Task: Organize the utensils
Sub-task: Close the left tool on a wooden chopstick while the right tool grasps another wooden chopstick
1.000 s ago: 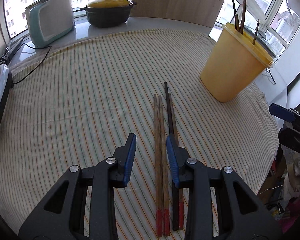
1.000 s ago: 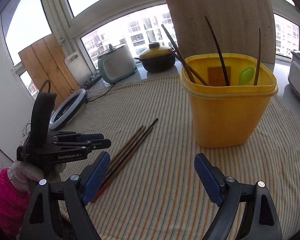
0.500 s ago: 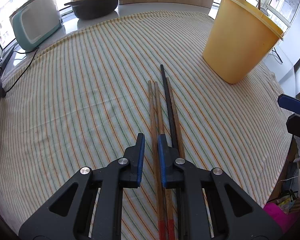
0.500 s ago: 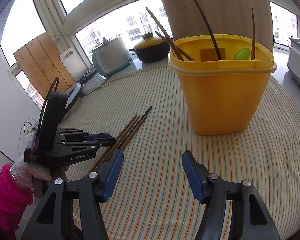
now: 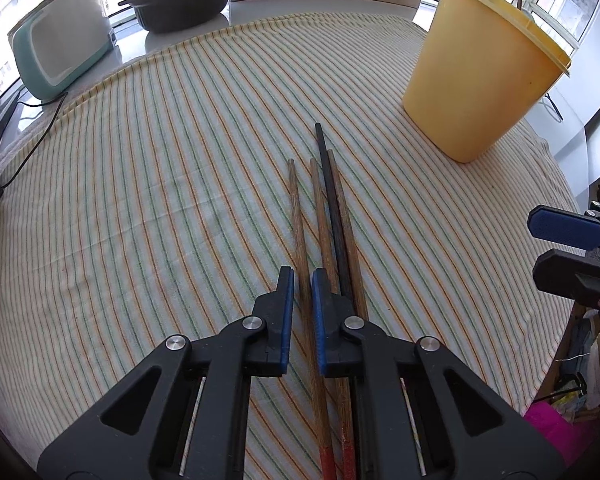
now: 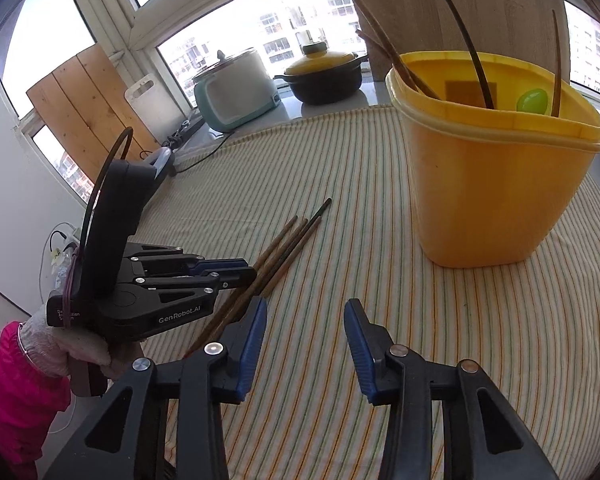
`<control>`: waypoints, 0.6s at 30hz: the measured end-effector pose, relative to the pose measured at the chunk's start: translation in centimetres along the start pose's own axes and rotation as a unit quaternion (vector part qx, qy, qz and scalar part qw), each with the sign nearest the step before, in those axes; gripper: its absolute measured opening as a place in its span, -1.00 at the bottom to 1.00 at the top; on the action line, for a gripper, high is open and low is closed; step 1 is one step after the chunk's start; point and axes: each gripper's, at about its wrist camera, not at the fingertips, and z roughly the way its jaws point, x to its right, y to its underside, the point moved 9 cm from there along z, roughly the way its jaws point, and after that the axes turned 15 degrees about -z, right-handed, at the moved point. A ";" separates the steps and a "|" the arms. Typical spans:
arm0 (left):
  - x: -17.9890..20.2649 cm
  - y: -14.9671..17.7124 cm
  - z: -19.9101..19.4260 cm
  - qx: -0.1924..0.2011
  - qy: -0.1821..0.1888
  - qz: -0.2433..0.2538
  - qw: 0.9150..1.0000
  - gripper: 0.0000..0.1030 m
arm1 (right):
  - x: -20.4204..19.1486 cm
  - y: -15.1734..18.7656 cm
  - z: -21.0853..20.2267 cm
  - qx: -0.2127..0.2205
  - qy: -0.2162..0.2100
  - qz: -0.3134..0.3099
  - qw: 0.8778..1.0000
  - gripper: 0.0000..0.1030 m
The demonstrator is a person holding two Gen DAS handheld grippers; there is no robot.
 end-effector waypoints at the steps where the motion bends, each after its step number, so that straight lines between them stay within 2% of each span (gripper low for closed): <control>1: 0.1 0.0 0.1 0.003 -0.004 0.004 1.000 -0.85 | -0.1 -0.1 0.4 -0.004 -0.002 0.001 1.000 -0.27; 7: -0.6 0.0 -0.1 0.010 0.005 -0.012 1.000 -0.88 | -0.9 -0.4 3.1 -0.037 -0.005 0.004 0.999 -0.45; 18: -3.2 1.0 -1.3 0.023 0.018 -0.043 0.999 -0.89 | -2.3 -1.1 7.9 -0.094 -0.013 0.007 0.995 -0.66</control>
